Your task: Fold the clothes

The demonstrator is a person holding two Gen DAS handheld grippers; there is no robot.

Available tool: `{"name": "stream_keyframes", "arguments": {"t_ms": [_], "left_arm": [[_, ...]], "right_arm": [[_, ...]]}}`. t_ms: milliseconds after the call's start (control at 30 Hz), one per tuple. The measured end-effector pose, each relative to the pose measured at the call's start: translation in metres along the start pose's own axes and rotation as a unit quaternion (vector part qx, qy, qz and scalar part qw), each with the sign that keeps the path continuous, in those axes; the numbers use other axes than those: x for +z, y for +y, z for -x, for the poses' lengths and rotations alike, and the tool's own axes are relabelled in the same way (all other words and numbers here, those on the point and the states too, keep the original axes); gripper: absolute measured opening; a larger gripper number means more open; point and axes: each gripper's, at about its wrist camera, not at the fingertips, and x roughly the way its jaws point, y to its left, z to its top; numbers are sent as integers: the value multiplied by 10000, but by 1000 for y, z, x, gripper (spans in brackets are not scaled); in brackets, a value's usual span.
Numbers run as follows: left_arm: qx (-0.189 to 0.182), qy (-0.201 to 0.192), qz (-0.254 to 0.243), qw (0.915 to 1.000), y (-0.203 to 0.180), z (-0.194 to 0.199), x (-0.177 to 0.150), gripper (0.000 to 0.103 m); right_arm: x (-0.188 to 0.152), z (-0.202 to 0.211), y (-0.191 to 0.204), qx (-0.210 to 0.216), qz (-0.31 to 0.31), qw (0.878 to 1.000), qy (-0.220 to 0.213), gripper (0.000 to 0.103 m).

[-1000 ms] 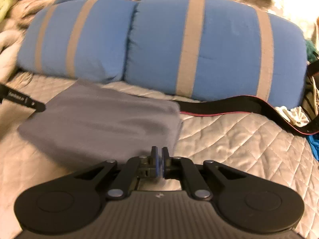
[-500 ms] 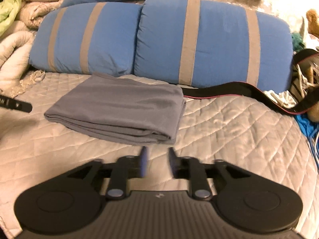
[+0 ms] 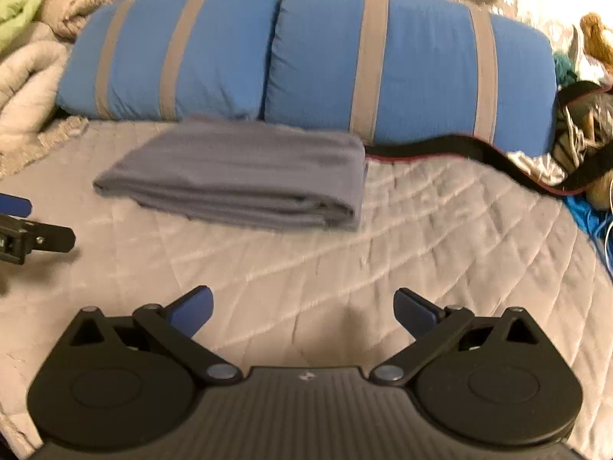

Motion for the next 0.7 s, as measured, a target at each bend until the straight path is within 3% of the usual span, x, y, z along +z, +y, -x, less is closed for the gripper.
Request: {"name": "stream_keyframes", "arguments": {"t_ms": [200, 300, 567, 700], "left_arm": [[226, 522, -245, 9981, -3, -29, -13, 103], [160, 397, 14, 9991, 3, -29, -20, 103], [520, 217, -375, 9977, -17, -24, -23, 103], [528, 270, -307, 9978, -17, -28, -19, 103]], "right_arm": [[-16, -7, -2, -17, -232, 9997, 9, 103], [-18, -6, -1, -54, -212, 9998, -28, 103], [-18, -5, 0, -85, -207, 9997, 9, 103], [-20, -3, -1, -75, -252, 9997, 1, 103]]}}
